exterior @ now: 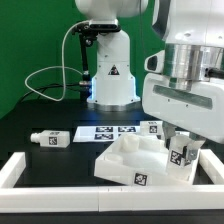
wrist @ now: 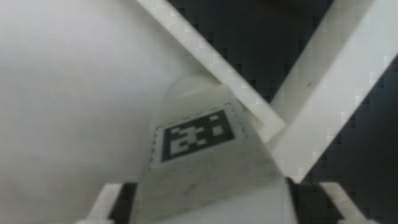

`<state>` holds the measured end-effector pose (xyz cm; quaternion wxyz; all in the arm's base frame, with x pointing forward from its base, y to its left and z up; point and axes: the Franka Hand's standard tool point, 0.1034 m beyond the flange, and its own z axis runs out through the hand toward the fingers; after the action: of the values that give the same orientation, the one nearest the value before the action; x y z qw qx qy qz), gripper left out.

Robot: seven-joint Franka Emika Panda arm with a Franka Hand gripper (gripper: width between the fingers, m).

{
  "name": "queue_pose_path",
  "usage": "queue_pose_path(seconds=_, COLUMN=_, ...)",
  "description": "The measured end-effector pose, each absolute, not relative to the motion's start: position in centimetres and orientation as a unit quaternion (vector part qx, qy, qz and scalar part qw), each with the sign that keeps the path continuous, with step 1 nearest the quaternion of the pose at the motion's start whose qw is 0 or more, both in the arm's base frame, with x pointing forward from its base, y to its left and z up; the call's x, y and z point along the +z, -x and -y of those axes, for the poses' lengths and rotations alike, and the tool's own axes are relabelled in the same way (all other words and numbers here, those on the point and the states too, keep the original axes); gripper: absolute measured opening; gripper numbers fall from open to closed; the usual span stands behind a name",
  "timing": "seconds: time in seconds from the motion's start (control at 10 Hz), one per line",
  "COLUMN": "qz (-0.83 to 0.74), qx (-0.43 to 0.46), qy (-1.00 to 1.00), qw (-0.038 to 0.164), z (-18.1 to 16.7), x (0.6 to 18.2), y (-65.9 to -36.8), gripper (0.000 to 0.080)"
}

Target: Assemble one leg

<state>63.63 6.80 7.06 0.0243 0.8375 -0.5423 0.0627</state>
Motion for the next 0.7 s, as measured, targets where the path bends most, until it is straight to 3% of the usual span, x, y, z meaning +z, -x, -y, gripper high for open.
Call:
queue_pose_path(seconds=0.1, qz=0.541, qx=0.063, qy=-0.838, qw=0.024, z=-6.8, x=7.1, y=-63.6, gripper=0.0333)
queue_pose_path(seconds=0.2, qz=0.542, qx=0.063, qy=-0.838, qw=0.024, z=-6.8, x=7.1, y=-63.6, gripper=0.0431)
queue_pose_path(seconds=0.3, qz=0.538, qx=0.065, qy=-0.84, qw=0.022, z=-6.8, x=7.2, y=-63.8, gripper=0.0431)
queue_pose_path(seconds=0.4, qz=0.526, qx=0.069, qy=-0.847, qw=0.015, z=-6.9, x=8.1, y=-64.2, gripper=0.0587)
queue_pose_path(seconds=0.5, qz=0.516, qx=0.076, qy=-0.853, qw=0.007, z=-6.8, x=9.5, y=-64.8, gripper=0.0637)
queue_pose_path(seconds=0.7, qz=0.505, qx=0.067, qy=-0.86, qw=0.003, z=-6.2, x=12.2, y=-65.8, gripper=0.0646)
